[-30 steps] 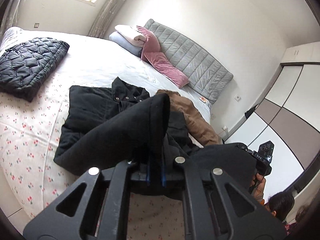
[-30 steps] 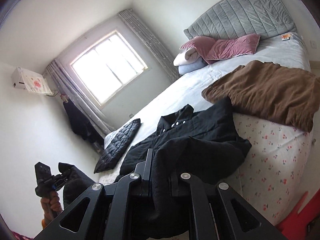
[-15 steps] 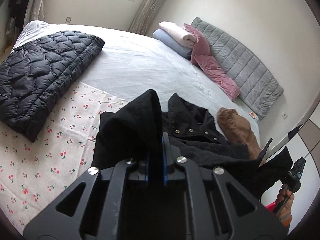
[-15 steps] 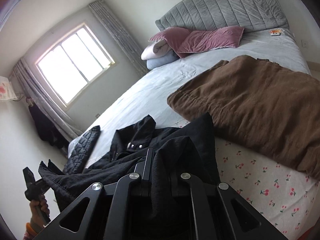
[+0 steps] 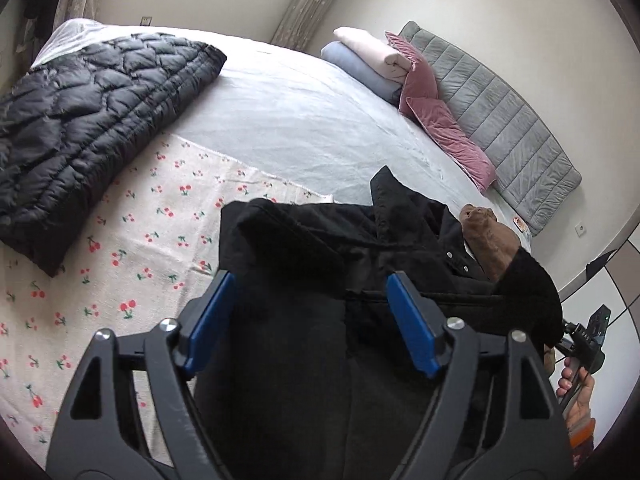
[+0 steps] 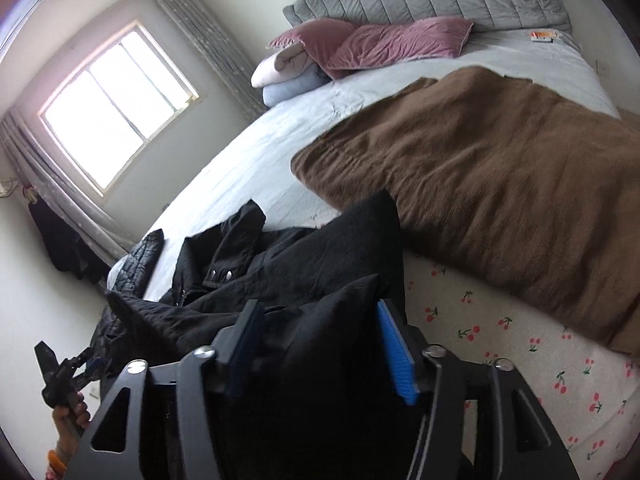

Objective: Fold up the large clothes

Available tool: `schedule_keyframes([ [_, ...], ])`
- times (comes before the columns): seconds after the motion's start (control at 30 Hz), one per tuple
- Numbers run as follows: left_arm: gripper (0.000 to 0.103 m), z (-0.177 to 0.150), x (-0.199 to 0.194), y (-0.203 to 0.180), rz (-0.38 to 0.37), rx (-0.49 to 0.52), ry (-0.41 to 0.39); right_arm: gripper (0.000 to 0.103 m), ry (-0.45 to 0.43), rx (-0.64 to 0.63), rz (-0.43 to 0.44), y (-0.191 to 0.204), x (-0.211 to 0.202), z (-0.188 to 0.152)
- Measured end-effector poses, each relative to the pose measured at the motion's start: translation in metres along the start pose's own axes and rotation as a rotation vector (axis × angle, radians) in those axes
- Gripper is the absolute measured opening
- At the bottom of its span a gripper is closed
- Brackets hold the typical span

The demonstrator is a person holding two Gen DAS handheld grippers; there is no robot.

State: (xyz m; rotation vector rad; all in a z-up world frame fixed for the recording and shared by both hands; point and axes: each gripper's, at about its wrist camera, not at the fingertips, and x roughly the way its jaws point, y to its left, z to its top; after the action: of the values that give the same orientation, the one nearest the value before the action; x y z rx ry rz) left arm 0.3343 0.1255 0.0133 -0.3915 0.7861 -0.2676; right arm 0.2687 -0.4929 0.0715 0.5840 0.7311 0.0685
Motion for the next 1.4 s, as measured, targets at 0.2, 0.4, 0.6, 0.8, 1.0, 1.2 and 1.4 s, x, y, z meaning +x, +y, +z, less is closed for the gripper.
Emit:
schedule_keyframes([
  [0.2,0.085,0.003,-0.016,0.009,0.054,0.092,0.002,0.077,-0.123,0.015,-0.003,-0.009,-0.045,0.01],
  [0.4,0.085,-0.009,0.019,0.017,0.08,0.108,0.113,0.077,0.003,-0.152,-0.153,0.008,0.008,-0.003],
  [0.6,0.066,-0.012,0.043,0.004,0.025,0.125,0.156,0.076,0.05,-0.314,-0.307,0.029,0.071,-0.007],
  [0.8,0.016,-0.019,0.039,-0.024,0.058,0.249,0.11,0.017,0.029,-0.356,-0.3,0.039,0.082,-0.012],
  [1.0,0.011,-0.017,0.008,-0.034,0.037,0.231,-0.067,0.009,-0.117,-0.399,-0.332,0.055,0.053,-0.017],
  [1.2,0.009,0.007,-0.009,-0.045,0.082,0.217,-0.189,0.009,-0.256,-0.388,-0.383,0.069,0.03,-0.002],
  [1.4,0.009,0.056,-0.003,-0.065,0.13,0.222,-0.297,0.009,-0.397,-0.347,-0.438,0.087,0.022,0.043],
])
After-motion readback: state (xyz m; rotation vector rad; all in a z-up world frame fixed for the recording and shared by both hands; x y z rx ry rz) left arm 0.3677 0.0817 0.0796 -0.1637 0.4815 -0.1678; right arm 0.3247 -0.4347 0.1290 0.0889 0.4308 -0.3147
